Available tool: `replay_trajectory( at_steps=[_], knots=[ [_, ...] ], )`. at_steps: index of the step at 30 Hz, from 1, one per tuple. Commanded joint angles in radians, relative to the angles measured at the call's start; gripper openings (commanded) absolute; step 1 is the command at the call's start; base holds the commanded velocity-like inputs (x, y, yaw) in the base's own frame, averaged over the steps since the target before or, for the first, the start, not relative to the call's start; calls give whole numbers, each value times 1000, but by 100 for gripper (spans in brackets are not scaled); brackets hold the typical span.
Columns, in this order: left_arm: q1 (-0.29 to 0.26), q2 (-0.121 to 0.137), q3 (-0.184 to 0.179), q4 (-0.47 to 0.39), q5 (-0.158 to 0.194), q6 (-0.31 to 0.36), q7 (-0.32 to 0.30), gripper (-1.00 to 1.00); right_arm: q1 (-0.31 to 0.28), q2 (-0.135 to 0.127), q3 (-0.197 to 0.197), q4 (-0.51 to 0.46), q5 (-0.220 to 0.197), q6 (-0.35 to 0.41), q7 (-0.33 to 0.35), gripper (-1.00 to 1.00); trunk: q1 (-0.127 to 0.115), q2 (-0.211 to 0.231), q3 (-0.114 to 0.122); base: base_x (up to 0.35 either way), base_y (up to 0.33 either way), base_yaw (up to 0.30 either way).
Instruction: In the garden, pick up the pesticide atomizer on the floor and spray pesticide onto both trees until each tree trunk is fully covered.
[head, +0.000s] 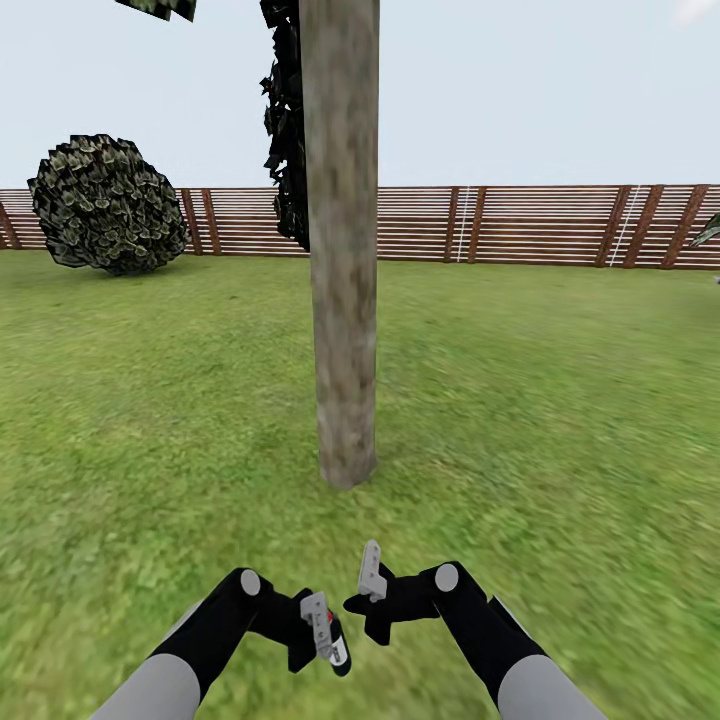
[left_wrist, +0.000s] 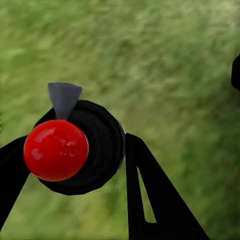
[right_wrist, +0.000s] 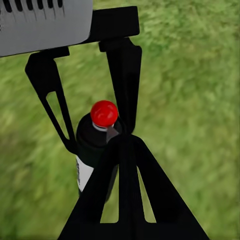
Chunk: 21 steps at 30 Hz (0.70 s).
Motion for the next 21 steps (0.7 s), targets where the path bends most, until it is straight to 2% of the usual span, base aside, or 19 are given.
replay_trajectory(
  at_steps=[1, 21],
  knots=[
    [-1, 0, 0, -2, -5, -1, -3, -100, 0, 0, -1, -1, 11, -10, 1, -100, 0, 0, -1, 0, 0, 0],
    [-1, -9, 2, -38, 0, -1, -12, -100, 0, -3, -3, 1, 14, -10, 1, -100, 0, 0, -1, 0, 0, 0]
  ],
)
